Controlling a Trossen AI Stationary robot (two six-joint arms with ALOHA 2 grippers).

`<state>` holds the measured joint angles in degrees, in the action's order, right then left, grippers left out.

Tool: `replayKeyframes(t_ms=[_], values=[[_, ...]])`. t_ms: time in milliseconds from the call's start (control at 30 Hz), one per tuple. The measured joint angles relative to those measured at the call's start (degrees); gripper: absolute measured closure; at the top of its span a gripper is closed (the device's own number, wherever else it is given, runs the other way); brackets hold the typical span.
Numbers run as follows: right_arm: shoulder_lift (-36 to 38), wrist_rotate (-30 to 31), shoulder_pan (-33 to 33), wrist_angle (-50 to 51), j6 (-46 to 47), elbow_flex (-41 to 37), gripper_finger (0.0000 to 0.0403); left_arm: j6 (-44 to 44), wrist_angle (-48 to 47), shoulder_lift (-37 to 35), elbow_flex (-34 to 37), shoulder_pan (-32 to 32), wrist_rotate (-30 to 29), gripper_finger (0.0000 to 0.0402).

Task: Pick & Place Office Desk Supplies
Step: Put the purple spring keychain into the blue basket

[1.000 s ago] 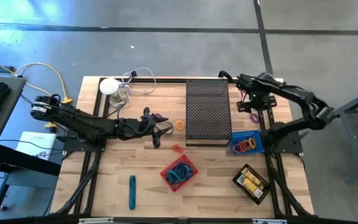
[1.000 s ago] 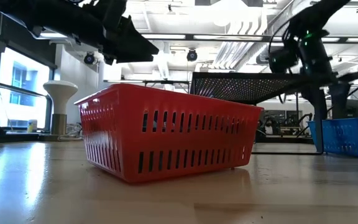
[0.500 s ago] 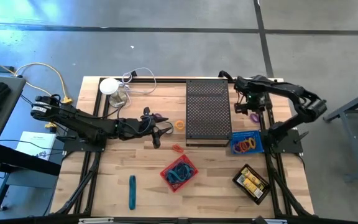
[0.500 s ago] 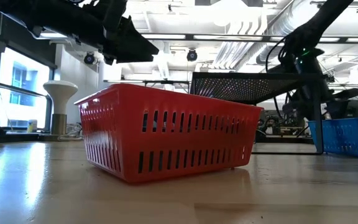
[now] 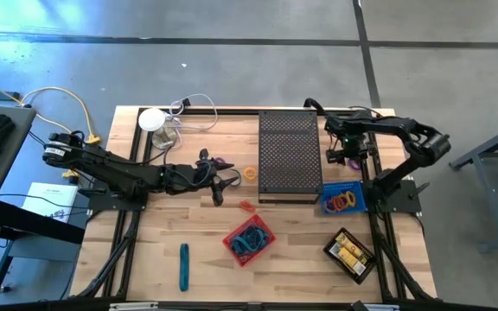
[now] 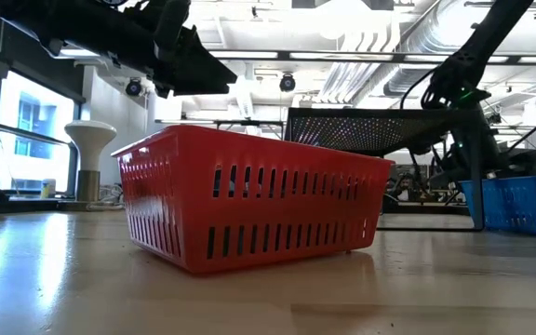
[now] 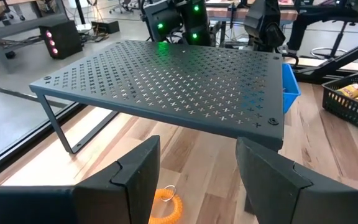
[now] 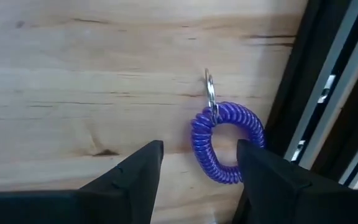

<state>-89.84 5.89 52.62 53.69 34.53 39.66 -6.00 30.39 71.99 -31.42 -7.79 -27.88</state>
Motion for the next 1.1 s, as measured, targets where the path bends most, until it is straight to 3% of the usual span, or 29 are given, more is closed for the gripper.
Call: replayKeyframes(t_ms=[200,467,767,1100], values=[[-0.07,0.59,-0.03,-0.82,-0.11,-0.14,0.0240,0.00,-0.27,0.00,-0.02,-0.52,-0.09,0.0197],[-0.17,0.63,-0.09,-1.62,2.18,-0.20,0.0384,0.00,-0.42,0.01,-0.02,-2.61,-0.09,0.0197],[1.93,5.18,-3.84,1.41,1.64,0.65,0.0396,0.00,-2.18,0.00,-0.02,-6.48,-0.01,0.0197],[16.03,10.01,-15.94,16.95,10.96,7.29,0.0398,-4.17,-2.56,0.00,-0.02,-10.38,0.02,0.0197]])
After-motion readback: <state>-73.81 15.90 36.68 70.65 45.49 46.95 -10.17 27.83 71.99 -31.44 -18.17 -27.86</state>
